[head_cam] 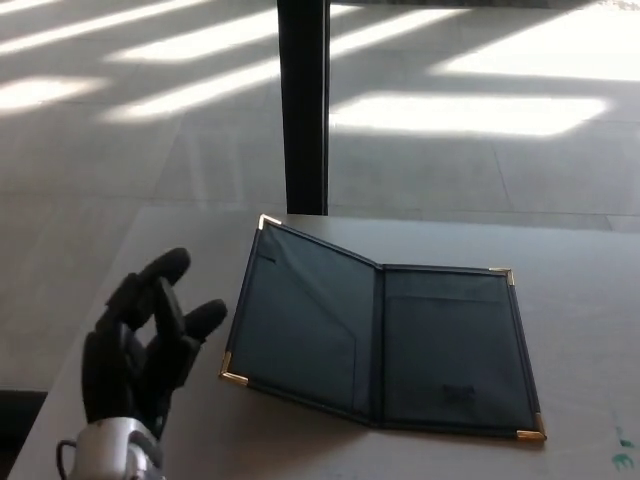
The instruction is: The robot uses its left hand to push the cover of the diary kept in the middle of the desk to close it
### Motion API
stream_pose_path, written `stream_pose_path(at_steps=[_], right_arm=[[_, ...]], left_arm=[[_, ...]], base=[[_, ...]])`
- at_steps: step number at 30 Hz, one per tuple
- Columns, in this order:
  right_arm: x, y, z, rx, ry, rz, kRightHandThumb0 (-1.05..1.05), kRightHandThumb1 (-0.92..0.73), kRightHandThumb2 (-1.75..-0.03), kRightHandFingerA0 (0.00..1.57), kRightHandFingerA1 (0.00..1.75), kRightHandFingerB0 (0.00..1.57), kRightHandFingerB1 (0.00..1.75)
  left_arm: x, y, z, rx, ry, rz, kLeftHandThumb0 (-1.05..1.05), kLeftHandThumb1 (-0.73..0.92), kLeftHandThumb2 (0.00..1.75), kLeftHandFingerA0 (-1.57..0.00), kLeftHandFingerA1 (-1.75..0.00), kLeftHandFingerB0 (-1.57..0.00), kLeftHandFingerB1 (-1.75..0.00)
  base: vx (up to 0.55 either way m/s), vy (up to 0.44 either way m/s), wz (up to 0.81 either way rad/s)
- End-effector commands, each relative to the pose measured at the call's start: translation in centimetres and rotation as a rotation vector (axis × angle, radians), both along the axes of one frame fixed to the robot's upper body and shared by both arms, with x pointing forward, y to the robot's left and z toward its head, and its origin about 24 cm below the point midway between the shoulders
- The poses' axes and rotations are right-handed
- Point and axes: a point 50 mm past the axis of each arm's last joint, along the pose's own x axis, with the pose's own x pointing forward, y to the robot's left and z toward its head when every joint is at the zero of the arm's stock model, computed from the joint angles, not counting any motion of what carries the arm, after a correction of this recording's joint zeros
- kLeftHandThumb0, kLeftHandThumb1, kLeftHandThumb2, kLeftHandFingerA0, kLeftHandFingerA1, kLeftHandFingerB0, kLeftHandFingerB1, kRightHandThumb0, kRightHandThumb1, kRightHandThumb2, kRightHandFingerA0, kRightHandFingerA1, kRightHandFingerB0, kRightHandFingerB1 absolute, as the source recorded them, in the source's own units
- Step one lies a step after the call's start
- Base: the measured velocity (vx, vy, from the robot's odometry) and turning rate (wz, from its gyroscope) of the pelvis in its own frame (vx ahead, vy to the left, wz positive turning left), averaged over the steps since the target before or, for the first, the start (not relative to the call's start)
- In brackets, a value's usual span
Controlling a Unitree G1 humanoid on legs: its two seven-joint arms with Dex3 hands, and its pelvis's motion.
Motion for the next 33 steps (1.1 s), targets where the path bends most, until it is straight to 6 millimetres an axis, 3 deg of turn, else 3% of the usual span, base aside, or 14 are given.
stream_pose_path(at_steps=[1,3,4,5,19,22,24,26,27,29,33], right_arm=[[0.2,-0.6,0.7,0.002,-0.03,-0.02,-0.68,-0.9,-0.66,0.68,0.64,0.53,0.46],[0.3,-0.5,0.6,0.002,-0.023,-0.018,-0.69,-0.9,-0.66,0.69,0.64,0.53,0.45],[0.4,-0.5,0.6,0.006,-0.029,-0.021,-0.68,-0.9,-0.66,0.7,0.66,0.55,0.47],[0.4,-0.5,0.6,0.007,-0.031,-0.022,-0.69,-0.9,-0.66,0.7,0.66,0.54,0.46],[-0.1,-0.3,0.4,0.024,-0.037,-0.031,-0.69,-0.89,-0.66,0.7,0.67,0.55,0.46],[-0.1,-0.2,0.2,0.021,-0.031,-0.02,-0.68,-0.91,-0.67,0.67,0.64,0.53,0.46],[-0.2,-0.3,0.4,0.013,-0.03,-0.028,-0.68,-0.9,-0.66,0.69,0.63,0.53,0.46],[-0.2,-0.3,0.4,0.012,-0.03,-0.028,-0.68,-0.9,-0.66,0.69,0.63,0.53,0.46],[-0.3,-0.4,0.6,0.009,-0.035,-0.028,-0.68,-0.9,-0.66,0.67,0.64,0.55,0.47],[-0.3,-0.5,0.5,0.019,-0.036,-0.031,-0.68,-0.89,-0.68,0.65,0.64,0.53,0.46],[-0.4,-0.5,0.3,0.016,-0.036,-0.013,-0.69,-0.91,-0.67,0.66,0.65,0.53,0.46]], left_arm=[[-0.2,-1.6,-2.2,0.057,0.14,-0.046,-0.86,0.92,0.79,-0.52,-0.51,-0.46,-0.49],[-0.5,-2.0,-3.1,0.072,0.17,-0.069,-0.9,0.92,0.77,-0.51,-0.53,-0.45,-0.51],[-0.6,-2.0,-3.3,0.075,0.178,-0.07,-0.86,0.79,1.14,-0.48,-0.61,-0.41,-0.57],[-0.6,-1.9,-3.5,0.079,0.185,-0.069,-0.9,0.92,0.81,-0.53,-0.54,-0.38,-0.48],[-0.4,1.3,-3.1,0.113,0.216,0.02,-0.9,0.92,0.81,-0.54,-0.51,-0.44,-0.47],[-0.1,2.1,-2.5,0.081,0.194,0.051,-0.92,0.92,0.79,-0.57,-0.51,-0.48,-0.47],[0.8,3.9,-1.2,0.105,0.151,0.094,-0.92,0.92,0.79,-0.61,-0.51,-0.53,-0.47],[0.9,4.0,-1.1,0.104,0.149,0.094,-0.92,0.92,0.79,-0.61,-0.51,-0.53,-0.47],[1.3,5.1,0.1,0.119,0.115,0.133,-0.88,0.92,0.79,-0.62,-0.52,-0.45,-0.46],[1.6,6.8,1.0,0.106,0.1,0.218,-0.89,0.92,0.76,-0.62,-0.46,-0.48,-0.44],[1.0,7.0,0.2,0.071,0.136,0.236,-0.86,0.92,0.74,-0.61,-0.48,-0.51,-0.46]], base=[[0.0,0.0,0.0],[0.0,0.0,0.0],[0.0,0.0,0.0],[0.0,0.0,0.0],[0.0,0.0,0.0],[0.0,0.0,0.0],[0.0,0.0,0.0],[0.0,0.0,0.0],[0.0,0.0,0.0],[0.0,0.0,0.0],[0.0,0.0,0.0]])
